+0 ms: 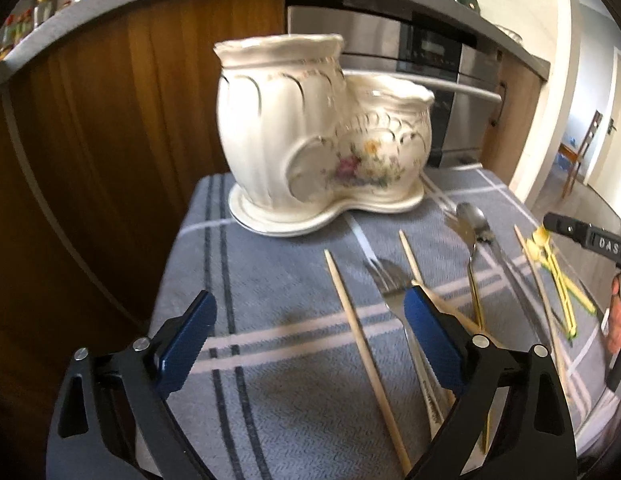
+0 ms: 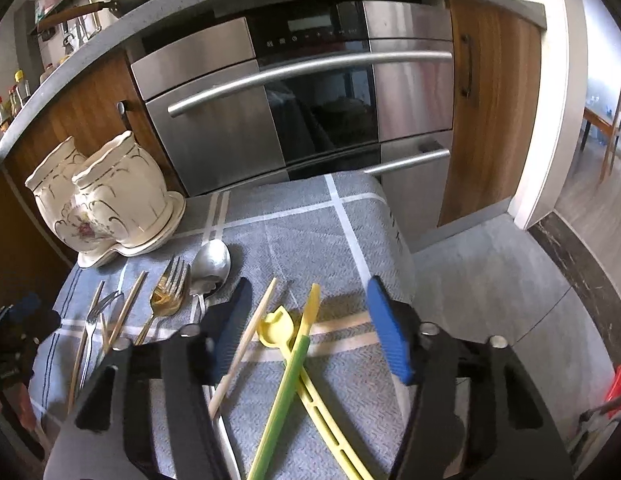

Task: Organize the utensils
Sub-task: 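Grasp a wooden chopstick with the left tool while the right tool grasps green tongs, then lift chopstick and green tongs and drop them into the ceramic holder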

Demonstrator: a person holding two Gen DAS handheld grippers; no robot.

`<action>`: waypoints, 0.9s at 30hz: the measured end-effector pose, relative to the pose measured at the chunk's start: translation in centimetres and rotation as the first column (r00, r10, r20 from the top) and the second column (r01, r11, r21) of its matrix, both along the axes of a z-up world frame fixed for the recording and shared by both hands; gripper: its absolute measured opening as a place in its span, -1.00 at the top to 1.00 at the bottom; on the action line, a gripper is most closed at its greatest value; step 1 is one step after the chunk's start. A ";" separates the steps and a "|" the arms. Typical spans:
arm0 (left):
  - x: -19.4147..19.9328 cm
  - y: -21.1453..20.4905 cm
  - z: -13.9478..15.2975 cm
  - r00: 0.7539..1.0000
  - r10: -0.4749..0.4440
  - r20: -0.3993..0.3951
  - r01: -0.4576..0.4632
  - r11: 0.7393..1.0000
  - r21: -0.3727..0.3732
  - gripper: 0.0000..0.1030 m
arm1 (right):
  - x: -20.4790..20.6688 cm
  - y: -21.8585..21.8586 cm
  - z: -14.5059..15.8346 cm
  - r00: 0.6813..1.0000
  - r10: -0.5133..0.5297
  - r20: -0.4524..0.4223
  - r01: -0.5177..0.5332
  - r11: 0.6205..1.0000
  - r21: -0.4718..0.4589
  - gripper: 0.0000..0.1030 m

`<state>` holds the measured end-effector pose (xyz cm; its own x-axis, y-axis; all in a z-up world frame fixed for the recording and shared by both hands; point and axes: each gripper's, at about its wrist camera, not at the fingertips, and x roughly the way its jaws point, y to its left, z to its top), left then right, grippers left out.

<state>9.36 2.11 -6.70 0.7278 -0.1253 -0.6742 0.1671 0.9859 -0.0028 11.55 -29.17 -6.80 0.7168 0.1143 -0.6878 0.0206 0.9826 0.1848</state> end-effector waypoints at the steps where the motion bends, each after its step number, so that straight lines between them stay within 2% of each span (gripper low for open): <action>1: 0.1 0.0 -0.2 1.000 -0.003 -0.002 0.003 1.000 0.002 -0.67 | 0.1 0.0 -0.2 1.000 -0.004 -0.004 0.004 1.000 0.000 0.12; 3: 0.6 -0.2 -0.7 1.000 -0.013 -0.025 0.013 1.000 0.006 -0.47 | 0.3 -0.2 -0.5 1.000 -0.002 -0.016 0.003 1.000 0.014 0.24; 9: 1.2 -1.0 -2.4 0.994 -0.056 -0.099 0.058 0.998 0.018 0.04 | 0.6 -0.5 -0.9 0.999 0.011 -0.036 -0.009 0.999 0.053 0.34; 15: 1.3 -1.9 -2.6 0.993 -0.073 -0.094 0.079 0.995 0.060 0.27 | 0.8 -0.3 -1.1 0.999 0.024 -0.047 -0.021 0.998 0.054 0.56; 23: 1.3 -2.9 -2.6 0.992 -0.097 -0.082 0.103 0.992 0.074 0.66 | 1.0 -0.6 -1.4 0.997 0.020 -0.068 -0.014 0.997 0.079 0.62; 25: 1.3 -3.1 -2.5 0.992 -0.096 -0.080 0.102 0.992 0.078 0.82 | 1.1 -0.7 -1.6 0.997 0.023 -0.076 -0.016 0.996 0.090 0.62; 26: 1.3 -3.1 -2.5 0.992 -0.096 -0.080 0.102 0.992 0.076 0.82 | 1.0 -0.7 -1.6 0.997 0.024 -0.075 -0.017 0.996 0.093 0.64; 27: 1.3 -3.1 -2.5 0.992 -0.096 -0.081 0.102 0.992 0.073 0.84 | 1.0 -0.6 -1.5 0.997 0.028 -0.070 -0.022 0.995 0.096 0.82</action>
<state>10.64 -0.99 -9.19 0.6599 -0.1402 -0.7381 0.2663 0.9623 0.0552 12.52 -29.81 -8.32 0.6629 0.1986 -0.7219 0.0125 0.9611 0.2759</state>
